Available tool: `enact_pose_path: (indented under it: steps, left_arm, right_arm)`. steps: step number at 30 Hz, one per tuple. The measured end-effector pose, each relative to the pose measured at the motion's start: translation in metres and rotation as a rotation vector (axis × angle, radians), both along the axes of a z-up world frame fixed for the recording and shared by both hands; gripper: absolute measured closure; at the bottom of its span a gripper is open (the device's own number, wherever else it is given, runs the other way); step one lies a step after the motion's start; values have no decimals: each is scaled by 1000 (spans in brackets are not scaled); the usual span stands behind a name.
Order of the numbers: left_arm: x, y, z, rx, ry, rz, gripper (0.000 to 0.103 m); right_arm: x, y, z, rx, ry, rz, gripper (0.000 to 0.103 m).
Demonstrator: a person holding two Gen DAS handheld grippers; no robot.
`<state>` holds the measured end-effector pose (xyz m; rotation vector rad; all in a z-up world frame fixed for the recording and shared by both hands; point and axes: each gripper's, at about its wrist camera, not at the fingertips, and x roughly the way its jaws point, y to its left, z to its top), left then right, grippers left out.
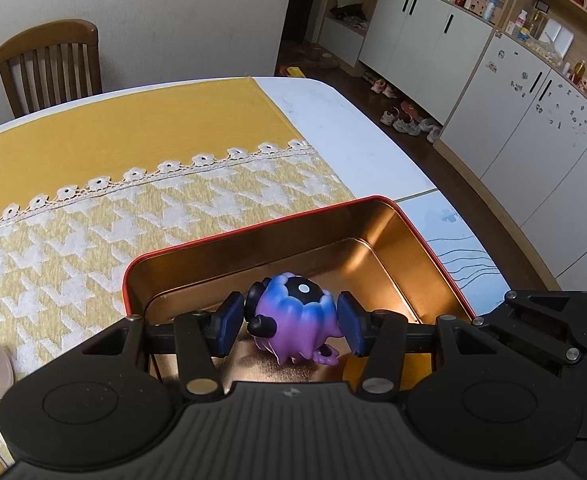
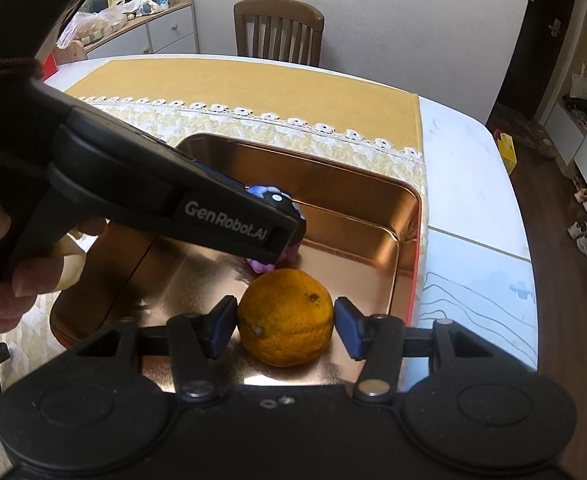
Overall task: Organize rigid objects
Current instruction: 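Open both grippers to drop the toy and orange in the tin, withdraw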
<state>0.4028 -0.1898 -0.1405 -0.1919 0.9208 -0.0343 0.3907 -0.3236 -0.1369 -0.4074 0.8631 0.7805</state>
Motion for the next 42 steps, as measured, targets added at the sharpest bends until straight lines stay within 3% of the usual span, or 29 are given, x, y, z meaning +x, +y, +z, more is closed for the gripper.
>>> enact_pose_path:
  steps: [5,19,25,27,34,42]
  left_arm:
    - [-4,-1,6,18,-6,-4,45]
    - [-46,6,41,53,-92,6,42]
    - [-76,15,62,52,-133,29,41]
    - [-87,19,69,54,-154,33,34]
    - [-128,39,85,48,-207,40,33]
    - [-176,76,93,61,-241,76,23]
  right_arm:
    - [5,-8,4,46,20,-31,47]
    - [-6,-24,24,165,46,-59,34]
    - [-20,-25,36,195,43,-54,26]
    - [-26,-25,40,206,42,-53,24]
    - [-46,-20,55,237,28,-62,13]
    - [-77,-1,73,278,3,-63,1]
